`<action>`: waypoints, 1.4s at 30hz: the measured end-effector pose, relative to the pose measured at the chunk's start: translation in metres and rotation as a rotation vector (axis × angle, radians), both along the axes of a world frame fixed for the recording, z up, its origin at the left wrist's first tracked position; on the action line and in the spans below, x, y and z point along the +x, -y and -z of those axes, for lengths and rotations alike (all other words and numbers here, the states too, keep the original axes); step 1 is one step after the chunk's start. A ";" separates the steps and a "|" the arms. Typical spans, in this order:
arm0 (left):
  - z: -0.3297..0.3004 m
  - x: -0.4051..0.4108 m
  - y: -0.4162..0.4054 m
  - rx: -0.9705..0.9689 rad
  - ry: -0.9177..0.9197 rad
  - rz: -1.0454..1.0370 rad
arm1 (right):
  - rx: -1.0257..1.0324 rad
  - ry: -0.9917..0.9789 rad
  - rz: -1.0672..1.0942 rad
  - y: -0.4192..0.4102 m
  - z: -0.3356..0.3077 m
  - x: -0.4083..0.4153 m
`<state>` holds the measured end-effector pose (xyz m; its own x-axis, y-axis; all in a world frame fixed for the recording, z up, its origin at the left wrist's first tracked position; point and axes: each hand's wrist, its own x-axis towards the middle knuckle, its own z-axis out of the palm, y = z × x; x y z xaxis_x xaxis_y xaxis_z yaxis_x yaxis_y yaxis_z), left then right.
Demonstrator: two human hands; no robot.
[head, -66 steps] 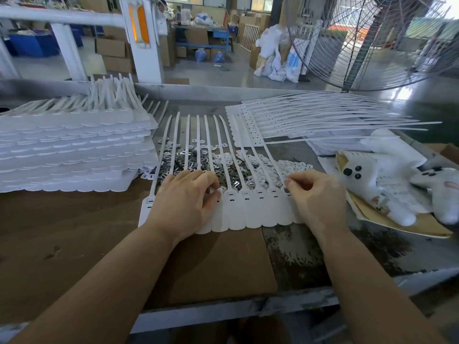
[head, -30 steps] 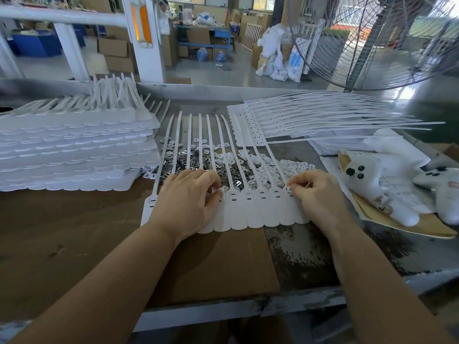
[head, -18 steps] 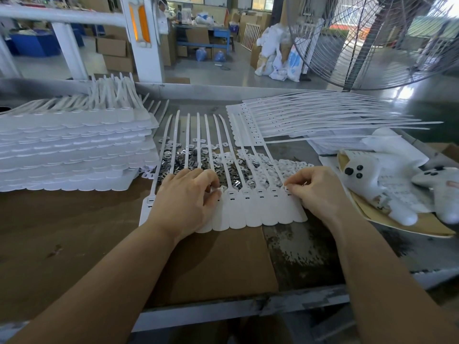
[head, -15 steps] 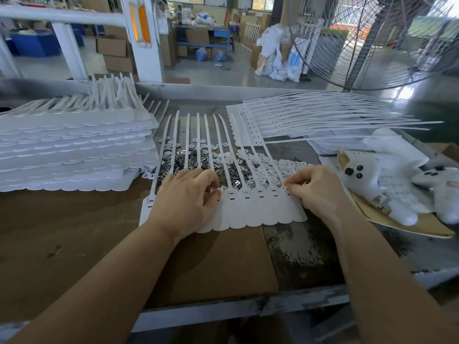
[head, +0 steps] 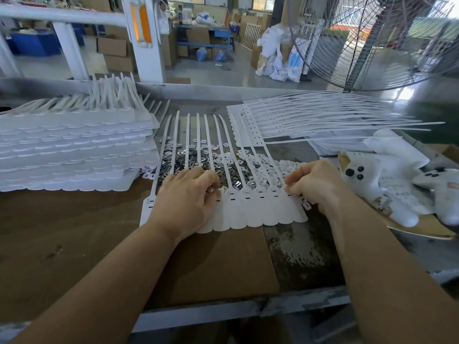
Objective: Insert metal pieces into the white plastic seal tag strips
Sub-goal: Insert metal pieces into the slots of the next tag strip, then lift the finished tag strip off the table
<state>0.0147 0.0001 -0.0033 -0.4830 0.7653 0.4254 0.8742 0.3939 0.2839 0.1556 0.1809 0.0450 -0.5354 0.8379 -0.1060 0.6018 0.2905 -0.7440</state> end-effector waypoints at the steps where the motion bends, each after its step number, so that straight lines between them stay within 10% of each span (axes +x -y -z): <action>1: 0.000 0.000 0.000 0.001 0.004 -0.002 | -0.003 0.013 0.009 0.000 -0.001 -0.001; 18: -0.004 -0.009 0.028 -0.040 0.074 -0.396 | 0.384 0.091 0.013 0.008 0.021 0.001; 42: -0.010 -0.004 0.035 0.122 0.470 -0.522 | -0.463 -0.406 -0.107 0.009 0.009 -0.004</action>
<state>0.0110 -0.0347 0.0068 -0.9268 0.3443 0.1498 0.3542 0.6693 0.6531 0.1516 0.1720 0.0361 -0.6877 0.6931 -0.2161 0.2302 -0.0742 -0.9703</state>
